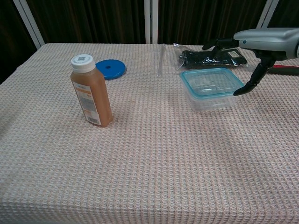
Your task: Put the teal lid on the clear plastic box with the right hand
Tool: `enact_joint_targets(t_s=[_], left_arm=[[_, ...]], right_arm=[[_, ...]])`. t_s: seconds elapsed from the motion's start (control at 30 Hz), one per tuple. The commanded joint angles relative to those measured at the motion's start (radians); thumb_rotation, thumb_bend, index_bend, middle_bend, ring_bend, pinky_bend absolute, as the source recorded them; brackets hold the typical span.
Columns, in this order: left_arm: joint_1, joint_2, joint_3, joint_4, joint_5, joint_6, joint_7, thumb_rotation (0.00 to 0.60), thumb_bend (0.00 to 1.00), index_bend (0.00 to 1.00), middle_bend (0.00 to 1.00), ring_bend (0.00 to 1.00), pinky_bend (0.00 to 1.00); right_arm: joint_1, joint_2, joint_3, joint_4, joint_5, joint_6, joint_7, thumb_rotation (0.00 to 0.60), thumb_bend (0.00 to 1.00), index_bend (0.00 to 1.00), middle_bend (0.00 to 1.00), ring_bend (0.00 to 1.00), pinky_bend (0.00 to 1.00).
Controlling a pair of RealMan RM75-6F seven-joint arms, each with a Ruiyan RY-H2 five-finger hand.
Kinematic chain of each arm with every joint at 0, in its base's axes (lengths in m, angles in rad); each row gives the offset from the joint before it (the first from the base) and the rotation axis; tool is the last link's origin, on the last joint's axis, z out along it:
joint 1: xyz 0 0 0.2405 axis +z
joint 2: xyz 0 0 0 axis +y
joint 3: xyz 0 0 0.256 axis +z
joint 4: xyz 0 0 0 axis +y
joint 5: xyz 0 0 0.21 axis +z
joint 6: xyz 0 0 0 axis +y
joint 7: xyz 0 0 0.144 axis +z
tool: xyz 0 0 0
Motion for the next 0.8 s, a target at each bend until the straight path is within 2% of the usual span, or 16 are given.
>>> enact_joint_targets(t_s=[0.03, 0.2, 0.53, 0.8], left_arm=[[0.002, -0.001, 0.002, -0.001, -0.004, -0.001, 0.002, 0.6, 0.0, 0.0, 0.0, 0.0, 0.0], [0.007, 0.003, 0.005, -0.006, -0.006, 0.004, 0.003, 0.6, 0.0, 0.0, 0.0, 0.0, 0.0], [0.011, -0.003, 0.009, 0.004, -0.006, 0.005, -0.009, 0.6, 0.0, 0.0, 0.0, 0.0, 0.0], [0.009, -0.006, 0.009, 0.014, 0.0, 0.004, -0.018, 0.6, 0.0, 0.0, 0.0, 0.0, 0.0]], right_arm=[[0.037, 0.002, 0.01, -0.01, 0.052, -0.063, -0.049, 0.6, 0.0, 0.01, 0.1, 0.0, 0.0], [0.063, -0.024, 0.015, -0.018, 0.077, -0.092, -0.07, 0.6, 0.0, 0.0, 0.09, 0.0, 0.0], [0.047, -0.045, -0.025, -0.044, -0.005, -0.065, -0.03, 0.6, 0.0, 0.0, 0.16, 0.0, 0.0], [0.055, -0.085, -0.011, 0.012, 0.005, -0.047, -0.039, 0.6, 0.0, 0.0, 0.16, 0.0, 0.0]])
